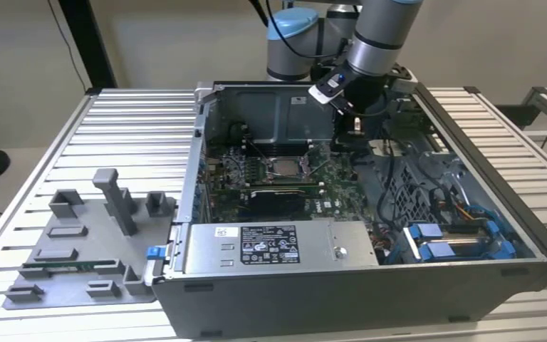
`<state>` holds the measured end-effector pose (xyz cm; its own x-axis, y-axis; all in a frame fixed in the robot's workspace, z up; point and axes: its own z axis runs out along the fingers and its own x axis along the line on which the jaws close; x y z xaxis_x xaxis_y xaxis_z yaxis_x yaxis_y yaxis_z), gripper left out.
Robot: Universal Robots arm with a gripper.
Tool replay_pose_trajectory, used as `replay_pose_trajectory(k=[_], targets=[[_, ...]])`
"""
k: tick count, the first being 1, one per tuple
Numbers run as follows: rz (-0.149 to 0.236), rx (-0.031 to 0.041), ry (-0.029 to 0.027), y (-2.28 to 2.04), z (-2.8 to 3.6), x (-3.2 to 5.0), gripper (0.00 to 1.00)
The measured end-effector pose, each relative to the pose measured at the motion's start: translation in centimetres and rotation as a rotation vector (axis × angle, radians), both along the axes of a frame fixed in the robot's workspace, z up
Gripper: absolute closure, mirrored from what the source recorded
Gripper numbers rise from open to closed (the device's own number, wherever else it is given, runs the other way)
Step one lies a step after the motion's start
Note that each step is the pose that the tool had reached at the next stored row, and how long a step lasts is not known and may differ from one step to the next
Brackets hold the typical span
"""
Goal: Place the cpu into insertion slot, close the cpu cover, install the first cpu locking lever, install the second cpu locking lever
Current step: 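Close the cpu cover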
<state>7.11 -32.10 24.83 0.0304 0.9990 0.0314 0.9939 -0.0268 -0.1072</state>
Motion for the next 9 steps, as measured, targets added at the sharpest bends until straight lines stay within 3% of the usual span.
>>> replay_pose_trajectory(k=[5,9], targets=[[0.000,0.0015,0.0001,-0.19,0.10,-1.00,1.00],[0.000,0.0050,0.0002,-0.34,0.12,-2.26,1.00]])
